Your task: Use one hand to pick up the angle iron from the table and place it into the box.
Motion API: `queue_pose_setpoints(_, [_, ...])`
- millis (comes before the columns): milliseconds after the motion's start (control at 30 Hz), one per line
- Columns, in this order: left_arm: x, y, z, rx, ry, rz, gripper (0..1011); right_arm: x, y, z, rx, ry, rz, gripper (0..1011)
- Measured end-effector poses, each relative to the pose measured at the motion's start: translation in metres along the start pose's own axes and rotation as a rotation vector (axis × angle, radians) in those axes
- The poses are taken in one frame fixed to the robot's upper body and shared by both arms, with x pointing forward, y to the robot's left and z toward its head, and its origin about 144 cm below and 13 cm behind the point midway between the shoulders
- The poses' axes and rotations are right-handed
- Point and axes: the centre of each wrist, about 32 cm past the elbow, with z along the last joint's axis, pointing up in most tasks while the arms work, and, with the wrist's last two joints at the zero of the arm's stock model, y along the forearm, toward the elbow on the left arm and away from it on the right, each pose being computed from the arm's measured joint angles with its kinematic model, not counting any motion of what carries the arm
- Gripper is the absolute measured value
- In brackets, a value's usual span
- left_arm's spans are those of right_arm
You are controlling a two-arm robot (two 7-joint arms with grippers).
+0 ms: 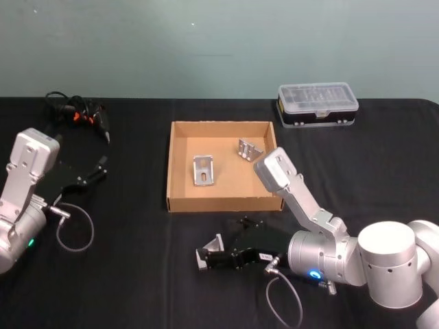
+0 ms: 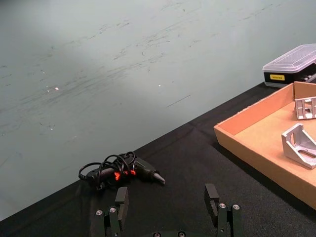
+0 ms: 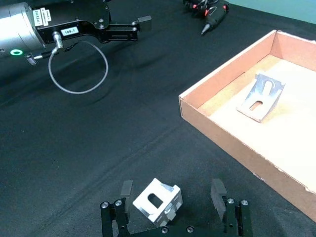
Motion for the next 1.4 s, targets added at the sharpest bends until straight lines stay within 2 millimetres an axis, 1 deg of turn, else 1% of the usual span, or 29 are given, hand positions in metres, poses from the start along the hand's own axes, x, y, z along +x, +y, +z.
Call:
queue_pose_setpoints(733, [0.0,0.0,0.0,0.0,0.0,0.0,1011,0.0004,0.002,-0.0013,-0.003,0.0,0.004,996])
queue_pose_setpoints(833, [0.0,0.0,0.0,0.0,0.0,0.0,1011,0.0004,0.002,-0.0013,-0.003,0.0,0.004,946])
queue_pose_setpoints(867, [0.0,0.0,0.0,0.0,0.0,0.0,1011,0.0004,0.002,-0.0013,-0.003,0.0,0.004,898])
queue_pose_setpoints(967, [0.0,0.0,0.0,0.0,0.0,0.0,1011,0.0003,0.0019,-0.0014,-0.003,0.0,0.003,850])
queue_pose_setpoints(1000, [0.0,0.0,0.0,0.0,0.0,0.0,1011,0.0003,0.0019,-0.0014,-0.003,0.0,0.003,796])
queue_pose_setpoints(1033, [0.0,0.0,0.0,0.0,0.0,0.0,1011,0.0003,0.0019,-0.0014,-0.003,0.0,0.003,787])
queue_pose_setpoints(1133, [0.0,0.0,0.0,0.0,0.0,0.0,1011,0.0003,0.0018,-0.0014,-0.003,0.0,0.002,684])
queue_pose_setpoints(1167, [0.0,0.0,0.0,0.0,0.0,0.0,1011,0.0004,0.0018,-0.0014,-0.002,0.0,0.002,664])
queue_pose_setpoints(1200, [0.0,0.0,0.0,0.0,0.0,0.0,1011,0.0003,0.0018,-0.0014,-0.002,0.0,0.002,606])
queue_pose_setpoints(1300, [0.0,0.0,0.0,0.0,0.0,0.0,1011,0.0004,0.0017,-0.0013,-0.002,0.0,0.002,543])
queue_pose_setpoints(1333, [0.0,0.0,0.0,0.0,0.0,0.0,1011,0.0003,0.0017,-0.0013,-0.002,0.0,0.002,483])
queue_pose_setpoints(1400, [0.0,0.0,0.0,0.0,0.0,0.0,1011,0.0003,0.0016,-0.0012,-0.002,-0.001,0.002,420])
